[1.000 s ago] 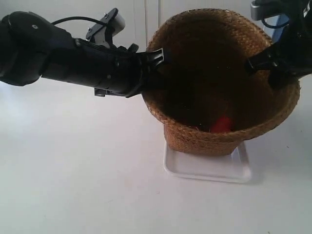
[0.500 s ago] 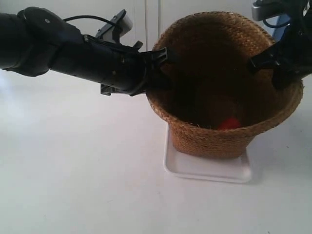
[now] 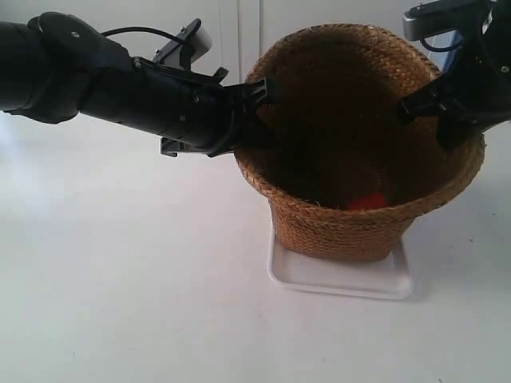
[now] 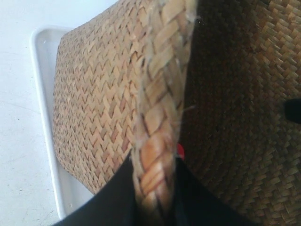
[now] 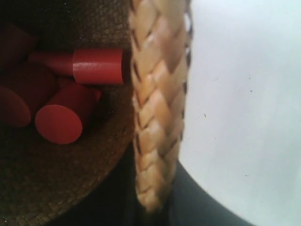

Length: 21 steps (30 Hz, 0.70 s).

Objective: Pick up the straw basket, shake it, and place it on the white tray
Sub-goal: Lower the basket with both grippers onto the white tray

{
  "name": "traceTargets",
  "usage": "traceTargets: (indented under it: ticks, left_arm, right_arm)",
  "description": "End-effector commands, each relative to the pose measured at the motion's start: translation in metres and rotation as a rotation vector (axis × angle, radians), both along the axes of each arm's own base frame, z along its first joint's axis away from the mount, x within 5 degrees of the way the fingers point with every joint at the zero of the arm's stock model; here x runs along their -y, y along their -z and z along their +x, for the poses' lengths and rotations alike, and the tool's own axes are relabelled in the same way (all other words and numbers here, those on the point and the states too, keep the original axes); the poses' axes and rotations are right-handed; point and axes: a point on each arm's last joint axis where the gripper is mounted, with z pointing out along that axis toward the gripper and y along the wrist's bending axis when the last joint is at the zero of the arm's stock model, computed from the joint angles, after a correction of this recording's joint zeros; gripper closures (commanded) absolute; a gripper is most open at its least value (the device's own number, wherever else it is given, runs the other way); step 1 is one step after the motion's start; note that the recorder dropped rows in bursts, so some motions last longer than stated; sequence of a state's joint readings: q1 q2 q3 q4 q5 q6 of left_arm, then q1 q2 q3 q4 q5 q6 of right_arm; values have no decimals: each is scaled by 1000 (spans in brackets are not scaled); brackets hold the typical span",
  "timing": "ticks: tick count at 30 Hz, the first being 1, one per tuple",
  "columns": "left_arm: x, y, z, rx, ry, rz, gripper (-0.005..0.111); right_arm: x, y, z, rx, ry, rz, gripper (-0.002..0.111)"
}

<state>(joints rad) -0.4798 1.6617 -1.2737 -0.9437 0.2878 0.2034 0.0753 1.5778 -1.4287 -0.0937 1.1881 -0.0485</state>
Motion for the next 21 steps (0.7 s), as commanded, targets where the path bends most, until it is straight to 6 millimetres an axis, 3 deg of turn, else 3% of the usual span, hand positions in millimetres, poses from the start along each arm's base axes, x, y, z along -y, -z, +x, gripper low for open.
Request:
traceTargets:
  ticks: [1,16,18,20,21]
  left_arm:
    - [2,-7,-2,23,24,-11,107]
    - [3,-10,-2,-6,3,-67,107]
    - [3,-9,-2,-7,6,-67,100]
    - [4,-9,-3,-11,17,-65,76]
    - [4,-9,-3,-14,21,-66,70]
  right_arm:
    - [6,9,1,-58,-18,-55,108]
    - [8,3,3,-40,-36,-91,108]
    - [8,-2,5,-22,-35,-87,102]
    - [7,-3,5,-16,-28,-81,84]
    - [7,-3,5,-17,-27,-76,78]
